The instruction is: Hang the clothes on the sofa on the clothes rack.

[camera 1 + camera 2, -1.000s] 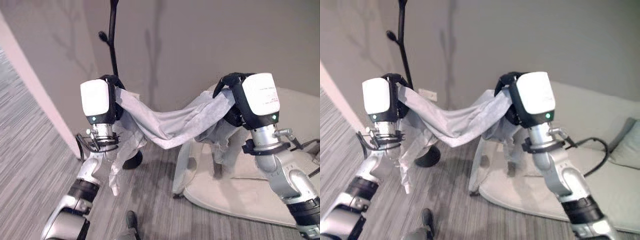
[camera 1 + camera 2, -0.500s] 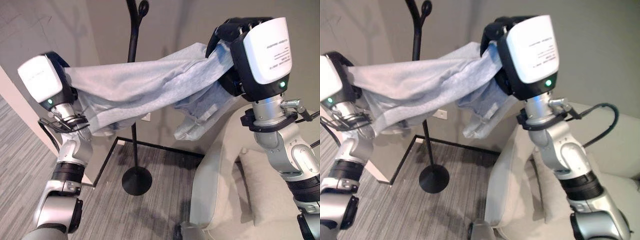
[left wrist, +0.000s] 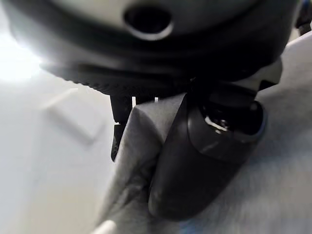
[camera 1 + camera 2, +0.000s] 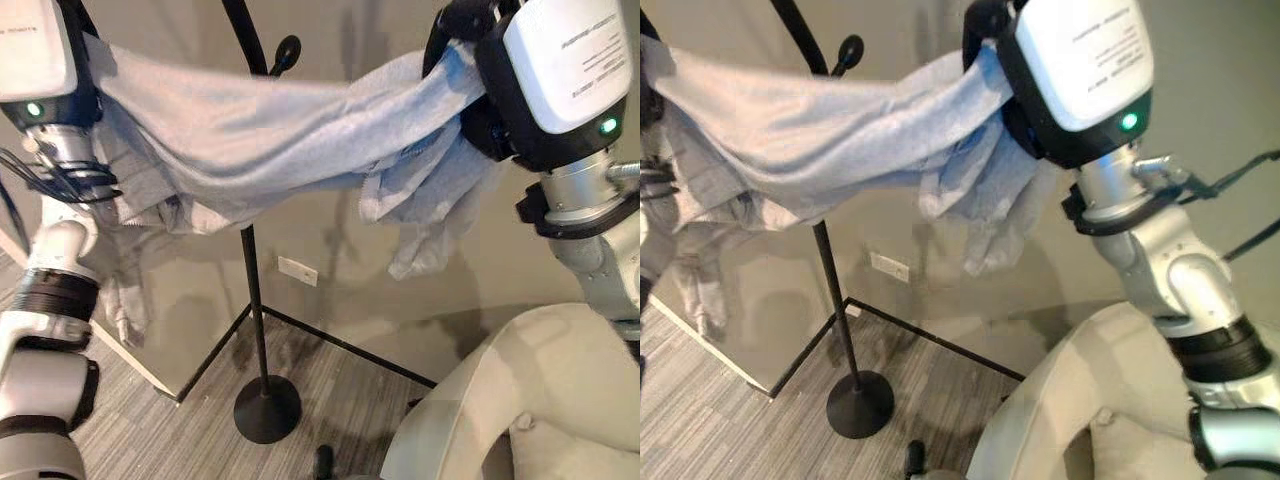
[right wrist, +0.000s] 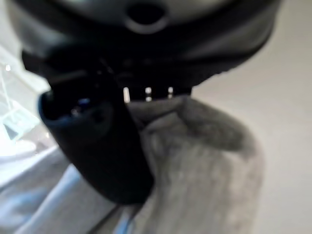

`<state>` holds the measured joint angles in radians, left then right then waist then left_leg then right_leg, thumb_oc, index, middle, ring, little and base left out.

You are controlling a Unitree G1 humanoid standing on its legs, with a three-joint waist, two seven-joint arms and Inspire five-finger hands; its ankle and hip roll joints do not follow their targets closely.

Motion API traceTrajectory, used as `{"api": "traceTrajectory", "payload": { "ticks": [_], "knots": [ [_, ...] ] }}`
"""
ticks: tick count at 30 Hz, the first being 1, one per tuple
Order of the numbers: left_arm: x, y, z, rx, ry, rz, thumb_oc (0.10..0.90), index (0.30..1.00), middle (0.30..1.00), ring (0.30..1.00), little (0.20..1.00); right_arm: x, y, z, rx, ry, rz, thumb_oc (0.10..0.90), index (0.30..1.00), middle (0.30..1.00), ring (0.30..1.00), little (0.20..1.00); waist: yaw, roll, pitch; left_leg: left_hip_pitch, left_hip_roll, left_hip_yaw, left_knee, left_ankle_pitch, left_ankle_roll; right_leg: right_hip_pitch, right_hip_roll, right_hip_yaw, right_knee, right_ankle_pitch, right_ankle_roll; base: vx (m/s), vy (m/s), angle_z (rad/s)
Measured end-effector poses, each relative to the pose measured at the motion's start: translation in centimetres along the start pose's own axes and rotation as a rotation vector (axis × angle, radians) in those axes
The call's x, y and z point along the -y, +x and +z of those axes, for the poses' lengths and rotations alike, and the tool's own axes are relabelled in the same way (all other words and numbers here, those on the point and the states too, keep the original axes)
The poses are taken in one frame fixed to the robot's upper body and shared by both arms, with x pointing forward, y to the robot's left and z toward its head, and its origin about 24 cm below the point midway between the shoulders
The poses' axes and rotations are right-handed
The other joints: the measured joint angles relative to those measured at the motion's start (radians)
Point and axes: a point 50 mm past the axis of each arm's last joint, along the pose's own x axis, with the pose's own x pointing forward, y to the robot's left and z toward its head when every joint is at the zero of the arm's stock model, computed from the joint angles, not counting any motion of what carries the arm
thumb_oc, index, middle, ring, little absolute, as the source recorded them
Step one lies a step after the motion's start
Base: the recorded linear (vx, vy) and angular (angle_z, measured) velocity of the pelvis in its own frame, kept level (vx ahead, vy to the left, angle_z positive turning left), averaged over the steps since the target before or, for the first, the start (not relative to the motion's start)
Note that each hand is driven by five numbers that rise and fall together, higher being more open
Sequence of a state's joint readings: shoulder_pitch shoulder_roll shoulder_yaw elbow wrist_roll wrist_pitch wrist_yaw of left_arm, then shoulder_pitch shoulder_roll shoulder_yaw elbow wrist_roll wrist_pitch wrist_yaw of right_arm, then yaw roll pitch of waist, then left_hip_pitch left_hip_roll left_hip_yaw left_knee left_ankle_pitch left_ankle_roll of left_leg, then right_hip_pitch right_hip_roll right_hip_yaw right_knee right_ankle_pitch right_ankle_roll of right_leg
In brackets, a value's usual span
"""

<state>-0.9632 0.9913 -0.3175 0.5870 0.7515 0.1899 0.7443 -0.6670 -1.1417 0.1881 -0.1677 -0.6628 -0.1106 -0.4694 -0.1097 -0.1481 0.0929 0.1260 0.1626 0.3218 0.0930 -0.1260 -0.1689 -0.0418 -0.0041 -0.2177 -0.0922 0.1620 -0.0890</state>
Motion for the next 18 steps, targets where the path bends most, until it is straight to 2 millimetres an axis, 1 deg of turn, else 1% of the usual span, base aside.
{"api": "traceTrajectory", "payload": {
  "ticks": [1, 2, 3, 4, 5, 6, 7, 8, 9, 10, 11, 13, 15, 17, 18],
  "knots": [
    [-0.5, 0.4, -0.6, 0.002, 0.022, 0.011, 0.400, 0.300, 0.300, 0.300, 0.300, 0.1, -0.3, -0.7, -0.041, -0.005, -0.008, 0.400, 0.300, 0.300, 0.300, 0.300, -0.005, 0.001, 0.000, -0.008, 0.011, -0.001, -0.050, 0.019, -0.025, 0.013, 0.012, -0.002, 0.000, -0.006, 0.000, 0.05, 0.055, -0.12],
    [-1.0, 0.8, -1.2, 0.011, 0.039, 0.028, 0.400, 0.300, 0.300, 0.300, 0.300, 0.0, -0.6, -1.6, -0.100, 0.005, -0.018, 0.400, 0.300, 0.300, 0.300, 0.300, -0.008, 0.005, -0.001, -0.012, 0.019, -0.002, -0.098, 0.050, -0.026, 0.032, 0.029, -0.001, 0.000, -0.015, 0.011, 0.09, 0.101, -0.20],
    [-1.4, 1.4, -1.1, 0.061, 0.058, 0.036, 0.400, 0.300, 0.300, 0.300, 0.300, 0.4, -0.4, -1.9, -0.113, 0.007, -0.040, 0.400, 0.300, 0.300, 0.300, 0.300, -0.019, 0.013, -0.004, -0.020, 0.017, -0.003, -0.132, 0.080, -0.018, 0.052, 0.036, -0.001, -0.001, -0.043, 0.012, 0.14, 0.109, -0.13],
    [-1.3, 1.6, -0.7, 0.085, 0.067, 0.027, 0.400, 0.300, 0.300, 0.300, 0.300, 0.6, -0.3, -2.0, -0.112, 0.003, -0.054, 0.400, 0.300, 0.300, 0.300, 0.300, -0.032, 0.024, -0.011, -0.023, 0.010, -0.003, -0.144, 0.091, -0.012, 0.055, 0.036, -0.005, -0.001, -0.050, 0.018, 0.12, 0.093, 0.02],
    [-0.8, 1.4, -0.5, 0.103, 0.080, 0.001, 0.400, 0.300, 0.300, 0.300, 0.300, 0.8, -0.2, -2.0, -0.110, 0.001, -0.064, 0.400, 0.300, 0.300, 0.300, 0.300, -0.049, 0.044, -0.022, -0.023, 0.003, 0.000, -0.156, 0.095, -0.010, 0.054, 0.038, -0.006, -0.001, -0.058, 0.026, 0.07, 0.062, 0.08],
    [-0.2, 1.0, -0.5, 0.121, 0.091, -0.033, 0.400, 0.300, 0.300, 0.300, 0.300, 0.9, 0.0, -2.0, -0.109, 0.002, -0.071, 0.400, 0.300, 0.300, 0.300, 0.300, -0.063, 0.068, -0.035, -0.013, -0.004, 0.001, -0.174, 0.104, -0.001, 0.054, 0.041, -0.001, -0.001, -0.061, 0.028, 0.04, 0.057, -0.10],
    [0.4, 0.5, -0.5, 0.142, 0.093, -0.069, 0.400, 0.300, 0.300, 0.300, 0.300, 0.9, 0.1, -1.9, -0.104, 0.011, -0.074, 0.400, 0.300, 0.300, 0.300, 0.300, -0.070, 0.099, -0.052, 0.004, -0.006, -0.001, -0.185, 0.127, 0.014, 0.050, 0.052, 0.009, 0.000, -0.061, 0.028, 0.02, 0.053, -0.24],
    [0.7, 0.3, -0.1, 0.151, 0.078, -0.080, 0.400, 0.300, 0.300, 0.300, 0.300, 1.0, 0.1, -1.7, -0.096, 0.015, -0.076, 0.400, 0.300, 0.300, 0.300, 0.300, -0.073, 0.127, -0.063, 0.014, -0.003, -0.002, -0.179, 0.177, 0.021, 0.046, 0.063, 0.016, 0.000, -0.057, 0.022, 0.03, 0.047, -0.30],
    [0.6, 0.2, 0.3, 0.154, 0.057, -0.075, 0.400, 0.300, 0.300, 0.300, 0.300, 1.0, 0.0, -1.5, -0.090, 0.020, -0.078, 0.400, 0.300, 0.300, 0.300, 0.300, -0.076, 0.140, -0.062, 0.021, -0.003, 0.002, -0.183, 0.167, 0.034, 0.047, 0.066, 0.022, 0.000, -0.055, 0.023, 0.02, 0.027, -0.23],
    [0.6, 0.1, 0.5, 0.156, 0.047, -0.073, 0.400, 0.300, 0.300, 0.300, 0.300, 0.9, -0.1, -1.4, -0.086, 0.023, -0.075, 0.400, 0.300, 0.300, 0.300, 0.300, -0.075, 0.138, -0.062, 0.023, -0.009, 0.002, -0.182, 0.168, 0.034, 0.047, 0.061, 0.030, 0.000, -0.052, 0.028, 0.03, 0.019, -0.18],
    [1.0, -0.6, 0.7, 0.153, 0.031, -0.089, 0.400, 0.300, 0.300, 0.300, 0.300, 0.9, -0.2, -1.2, -0.076, 0.028, -0.069, 0.400, 0.300, 0.300, 0.300, 0.300, -0.075, 0.136, -0.062, 0.025, -0.028, -0.001, -0.182, 0.168, 0.035, 0.047, 0.043, 0.034, 0.000, -0.051, 0.034, 0.04, 0.009, -0.09],
    [1.6, -1.8, 0.7, 0.150, 0.018, -0.122, 0.400, 0.300, 0.300, 0.300, 0.300, 0.8, -0.4, -0.9, -0.065, 0.037, -0.062, 0.400, 0.300, 0.300, 0.300, 0.300, -0.071, 0.134, -0.062, 0.024, -0.039, -0.004, -0.183, 0.167, 0.036, 0.049, 0.030, 0.033, 0.000, -0.055, 0.042, 0.03, 0.003, 0.07],
    [2.5, -3.9, 0.4, 0.089, -0.032, -0.163, 0.400, 0.300, 0.300, 0.300, 0.300, 0.3, -1.2, -0.7, -0.067, 0.047, -0.025, 0.400, 0.300, 0.300, 0.300, 0.300, -0.063, 0.133, -0.063, 0.024, -0.039, -0.007, -0.183, 0.158, 0.049, 0.052, 0.031, 0.032, 0.000, -0.060, 0.050, 0.01, -0.004, 0.13],
    [3.5, -6.3, 0.6, 0.037, -0.082, -0.212, 0.400, 0.300, 0.300, 0.300, 0.300, -0.2, -2.4, -0.3, -0.068, 0.054, 0.027, 0.400, 0.300, 0.300, 0.300, 0.300, -0.039, 0.130, -0.065, 0.024, -0.039, -0.013, -0.182, 0.157, 0.051, 0.052, 0.031, 0.030, 0.000, -0.065, 0.056, 0.01, -0.009, 0.07],
    [4.2, -7.5, 0.6, 0.038, -0.075, -0.264, 0.400, 0.300, 0.300, 0.300, 0.300, -0.5, -2.8, -0.1, -0.059, 0.066, 0.057, 0.400, 0.300, 0.300, 0.300, 0.300, -0.031, 0.128, -0.064, 0.020, -0.039, -0.013, -0.183, 0.155, 0.053, 0.048, 0.031, 0.030, 0.000, -0.066, 0.059, 0.02, -0.012, 0.04]
  ]
}}
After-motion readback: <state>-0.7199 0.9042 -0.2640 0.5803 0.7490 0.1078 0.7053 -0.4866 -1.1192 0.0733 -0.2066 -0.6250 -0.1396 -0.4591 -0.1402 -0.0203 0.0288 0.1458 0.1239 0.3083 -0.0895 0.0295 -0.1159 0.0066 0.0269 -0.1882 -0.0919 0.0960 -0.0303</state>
